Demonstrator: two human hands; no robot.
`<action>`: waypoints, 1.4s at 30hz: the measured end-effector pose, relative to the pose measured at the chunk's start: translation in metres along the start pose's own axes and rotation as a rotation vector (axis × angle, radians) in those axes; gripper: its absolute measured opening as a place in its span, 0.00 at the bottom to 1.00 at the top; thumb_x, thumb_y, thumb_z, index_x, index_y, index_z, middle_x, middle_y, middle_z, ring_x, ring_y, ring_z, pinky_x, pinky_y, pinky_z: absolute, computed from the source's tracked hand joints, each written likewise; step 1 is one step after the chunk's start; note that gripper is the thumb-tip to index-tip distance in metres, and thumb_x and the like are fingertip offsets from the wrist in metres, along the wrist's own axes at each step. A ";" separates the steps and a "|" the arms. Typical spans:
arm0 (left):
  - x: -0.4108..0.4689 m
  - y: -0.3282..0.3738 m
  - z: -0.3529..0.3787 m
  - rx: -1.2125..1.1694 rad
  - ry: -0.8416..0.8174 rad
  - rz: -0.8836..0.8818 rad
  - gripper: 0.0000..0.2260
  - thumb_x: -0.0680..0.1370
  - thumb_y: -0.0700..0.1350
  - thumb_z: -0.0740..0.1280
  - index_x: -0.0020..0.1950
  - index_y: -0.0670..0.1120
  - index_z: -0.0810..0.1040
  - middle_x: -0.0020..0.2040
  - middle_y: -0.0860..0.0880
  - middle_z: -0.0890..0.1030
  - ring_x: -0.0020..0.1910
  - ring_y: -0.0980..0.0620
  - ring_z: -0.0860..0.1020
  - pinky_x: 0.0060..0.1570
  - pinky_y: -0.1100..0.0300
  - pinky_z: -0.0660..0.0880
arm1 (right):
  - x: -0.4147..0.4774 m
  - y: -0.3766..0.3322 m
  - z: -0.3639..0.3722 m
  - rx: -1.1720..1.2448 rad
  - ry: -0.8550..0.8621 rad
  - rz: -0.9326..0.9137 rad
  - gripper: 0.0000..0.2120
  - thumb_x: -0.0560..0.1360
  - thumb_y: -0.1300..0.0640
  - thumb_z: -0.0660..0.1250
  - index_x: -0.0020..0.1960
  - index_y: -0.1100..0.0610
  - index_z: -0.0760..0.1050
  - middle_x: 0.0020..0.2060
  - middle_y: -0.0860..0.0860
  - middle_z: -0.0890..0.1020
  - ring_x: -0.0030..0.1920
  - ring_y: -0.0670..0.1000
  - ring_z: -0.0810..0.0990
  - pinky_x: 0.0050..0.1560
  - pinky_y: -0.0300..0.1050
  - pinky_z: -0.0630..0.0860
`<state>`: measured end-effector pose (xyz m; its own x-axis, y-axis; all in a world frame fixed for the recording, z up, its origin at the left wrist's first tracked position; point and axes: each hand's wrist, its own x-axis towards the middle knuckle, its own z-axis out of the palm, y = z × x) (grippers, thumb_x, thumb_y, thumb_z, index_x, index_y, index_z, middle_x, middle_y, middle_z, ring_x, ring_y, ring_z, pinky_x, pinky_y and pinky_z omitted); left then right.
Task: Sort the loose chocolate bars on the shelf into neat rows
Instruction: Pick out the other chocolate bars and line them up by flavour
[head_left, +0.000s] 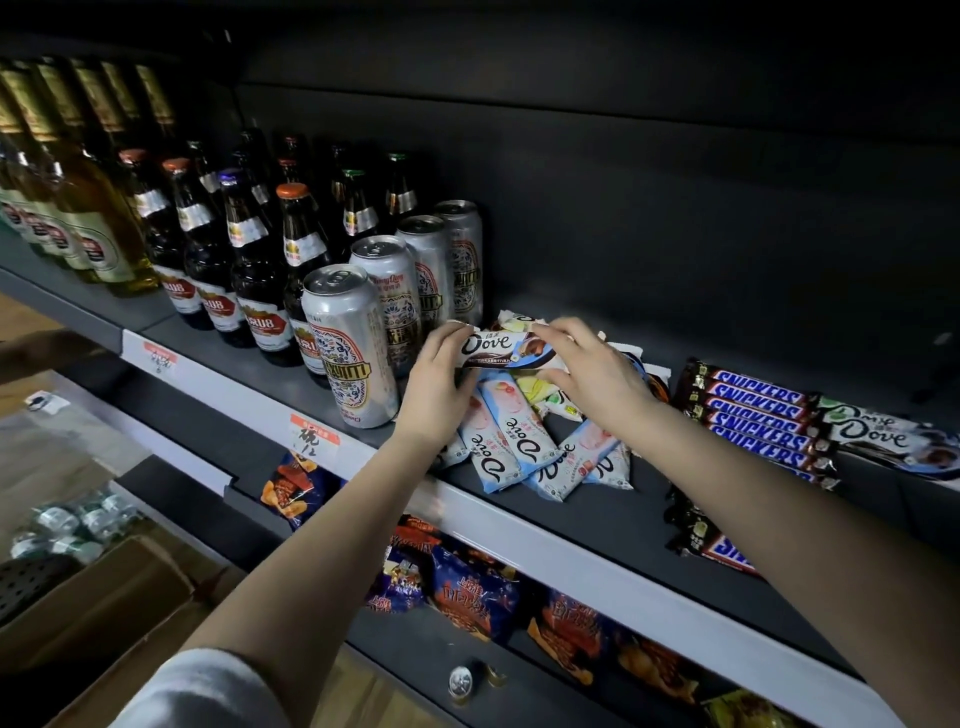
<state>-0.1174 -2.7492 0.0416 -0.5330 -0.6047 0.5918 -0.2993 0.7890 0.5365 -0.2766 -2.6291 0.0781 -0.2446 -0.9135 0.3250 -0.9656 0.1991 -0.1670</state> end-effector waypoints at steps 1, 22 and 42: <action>0.001 0.000 -0.001 0.005 0.000 0.007 0.19 0.74 0.36 0.68 0.64 0.39 0.72 0.65 0.43 0.72 0.65 0.48 0.70 0.65 0.69 0.60 | -0.003 0.000 -0.001 0.005 0.012 -0.008 0.25 0.77 0.53 0.62 0.72 0.53 0.61 0.66 0.50 0.65 0.58 0.56 0.74 0.57 0.54 0.74; 0.029 0.082 0.049 -0.010 -0.179 0.133 0.22 0.73 0.40 0.71 0.66 0.43 0.73 0.63 0.44 0.75 0.61 0.48 0.74 0.60 0.70 0.62 | -0.068 0.077 -0.038 -0.023 0.283 0.035 0.21 0.72 0.65 0.68 0.64 0.62 0.73 0.61 0.59 0.76 0.65 0.60 0.71 0.65 0.56 0.70; 0.018 0.231 0.164 -0.280 -0.494 0.446 0.20 0.73 0.40 0.71 0.65 0.44 0.75 0.62 0.47 0.75 0.61 0.53 0.73 0.62 0.74 0.59 | -0.228 0.167 -0.108 -0.163 0.253 0.498 0.21 0.76 0.63 0.64 0.68 0.61 0.68 0.66 0.56 0.70 0.69 0.53 0.64 0.69 0.49 0.65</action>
<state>-0.3259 -2.5604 0.0781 -0.8724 -0.0600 0.4851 0.2088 0.8516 0.4808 -0.3913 -2.3493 0.0766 -0.6669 -0.5867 0.4595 -0.7250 0.6533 -0.2182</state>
